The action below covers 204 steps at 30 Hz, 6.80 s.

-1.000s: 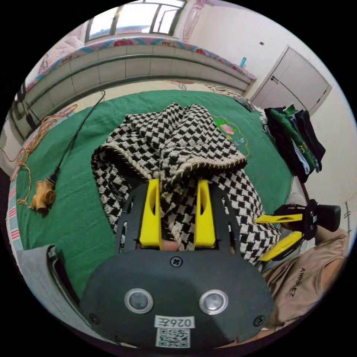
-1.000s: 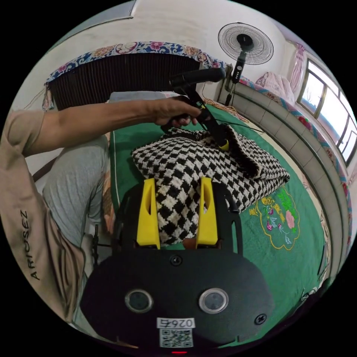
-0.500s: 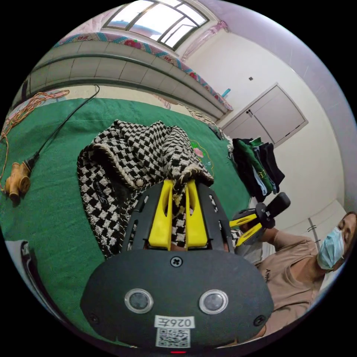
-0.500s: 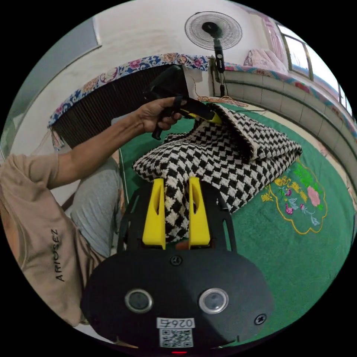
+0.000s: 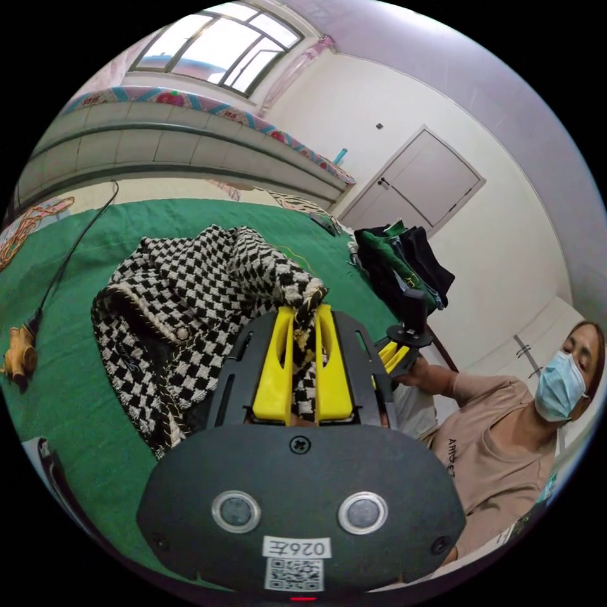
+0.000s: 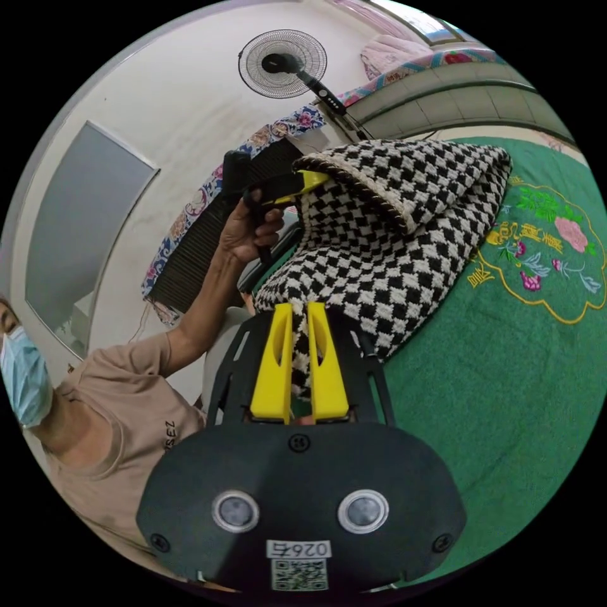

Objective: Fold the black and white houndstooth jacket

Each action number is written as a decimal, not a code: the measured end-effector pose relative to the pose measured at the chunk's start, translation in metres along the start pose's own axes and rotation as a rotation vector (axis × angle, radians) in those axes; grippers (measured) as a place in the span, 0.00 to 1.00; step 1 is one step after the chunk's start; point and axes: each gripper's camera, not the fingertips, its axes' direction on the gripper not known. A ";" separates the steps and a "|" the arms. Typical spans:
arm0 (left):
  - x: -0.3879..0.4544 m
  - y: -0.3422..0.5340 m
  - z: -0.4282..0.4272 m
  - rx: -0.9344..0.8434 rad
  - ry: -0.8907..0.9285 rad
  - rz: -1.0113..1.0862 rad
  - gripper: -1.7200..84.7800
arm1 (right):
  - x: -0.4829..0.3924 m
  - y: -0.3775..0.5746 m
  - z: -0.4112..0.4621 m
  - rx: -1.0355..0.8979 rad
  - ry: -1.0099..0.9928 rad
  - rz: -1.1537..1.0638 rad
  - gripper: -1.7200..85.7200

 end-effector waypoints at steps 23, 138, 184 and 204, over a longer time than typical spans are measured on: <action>0.121 -0.152 0.207 -0.179 -0.146 0.011 0.14 | 0.097 0.104 -0.338 0.776 0.174 0.319 0.05; -0.045 -0.003 -0.002 -0.507 -0.401 0.172 0.22 | 0.061 -0.182 0.031 -0.114 0.451 0.246 0.03; -0.146 -0.230 -0.121 -0.241 -0.369 -0.256 0.18 | 0.187 -0.053 -0.345 0.253 0.647 0.527 0.10; -0.146 -0.334 -0.088 -0.446 -0.380 0.043 0.10 | 0.270 -0.143 -0.361 0.190 0.437 0.419 0.03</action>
